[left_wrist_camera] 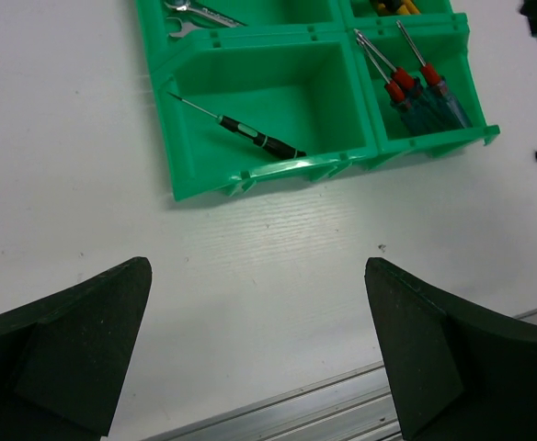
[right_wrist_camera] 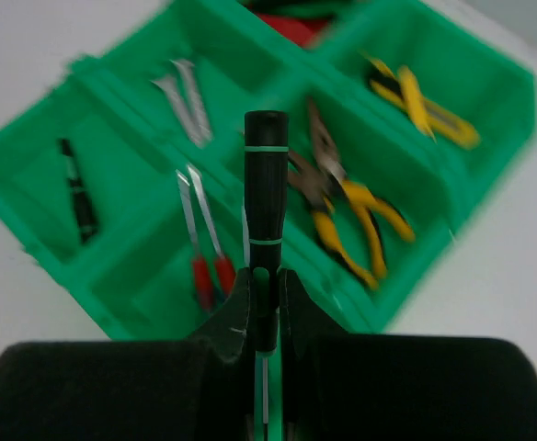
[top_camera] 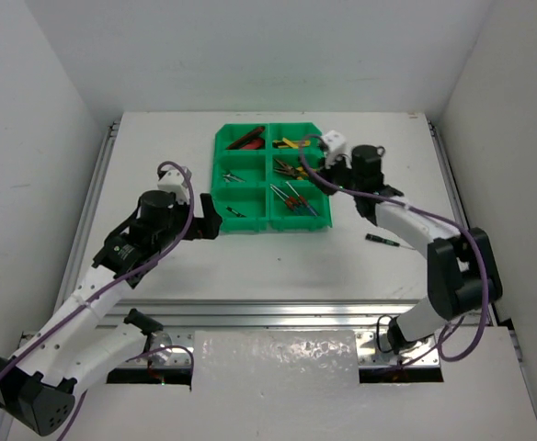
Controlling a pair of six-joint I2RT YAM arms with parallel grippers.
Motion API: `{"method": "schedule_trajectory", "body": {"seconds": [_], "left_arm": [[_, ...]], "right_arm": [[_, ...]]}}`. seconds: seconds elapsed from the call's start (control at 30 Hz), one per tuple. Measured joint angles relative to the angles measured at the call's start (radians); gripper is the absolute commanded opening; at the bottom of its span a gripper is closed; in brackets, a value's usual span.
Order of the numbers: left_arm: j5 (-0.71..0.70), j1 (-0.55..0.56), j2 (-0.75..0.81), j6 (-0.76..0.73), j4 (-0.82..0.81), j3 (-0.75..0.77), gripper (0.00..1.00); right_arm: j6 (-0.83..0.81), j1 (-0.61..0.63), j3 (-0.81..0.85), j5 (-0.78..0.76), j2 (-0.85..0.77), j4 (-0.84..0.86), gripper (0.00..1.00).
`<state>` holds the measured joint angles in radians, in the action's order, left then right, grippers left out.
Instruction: Sort the tools into containers
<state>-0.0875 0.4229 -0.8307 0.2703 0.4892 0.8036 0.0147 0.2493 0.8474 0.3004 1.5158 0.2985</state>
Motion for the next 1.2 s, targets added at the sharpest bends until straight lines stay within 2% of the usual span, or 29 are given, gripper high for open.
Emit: {"method": "schedule_trajectory", "body": {"seconds": [0.2,0.4,0.5,0.6,0.63,0.67,0.7,0.87,1.0,1.2], "left_arm": [[-0.036,-0.013,0.034,0.0,0.001,-0.002,1.0],[-0.058,-0.027,0.063,0.0,-0.006,-0.002,1.0],[-0.058,-0.043,0.06,0.0,-0.007,-0.002,1.0],[-0.054,-0.064,0.06,0.0,-0.008,-0.002,1.0],[-0.053,-0.068,0.06,0.0,-0.008,-0.002,1.0],[-0.05,-0.072,0.059,0.0,-0.008,-0.002,1.0],[-0.048,-0.075,0.059,0.0,-0.008,-0.002,1.0],[-0.034,-0.077,0.057,0.0,-0.008,-0.002,1.0],[-0.031,-0.078,0.051,0.0,-0.009,-0.002,1.0],[-0.02,-0.078,0.04,0.0,-0.008,-0.002,1.0]], "right_arm": [[-0.239,0.196,0.396,0.129,0.264,-0.222,0.01],[-0.353,0.266,0.687,0.167,0.519,-0.44,0.02],[-0.377,0.29,0.756,0.172,0.594,-0.5,0.07],[-0.385,0.315,0.767,0.18,0.62,-0.541,0.22],[-0.381,0.32,0.767,0.184,0.621,-0.549,0.3],[-0.376,0.324,0.767,0.19,0.622,-0.558,0.86],[-0.367,0.329,0.767,0.198,0.622,-0.567,0.99],[-0.331,0.337,0.728,0.165,0.584,-0.568,0.99],[-0.209,0.322,0.56,-0.034,0.389,-0.578,0.99],[0.273,0.156,0.263,-0.461,-0.038,-0.72,0.99]]}}
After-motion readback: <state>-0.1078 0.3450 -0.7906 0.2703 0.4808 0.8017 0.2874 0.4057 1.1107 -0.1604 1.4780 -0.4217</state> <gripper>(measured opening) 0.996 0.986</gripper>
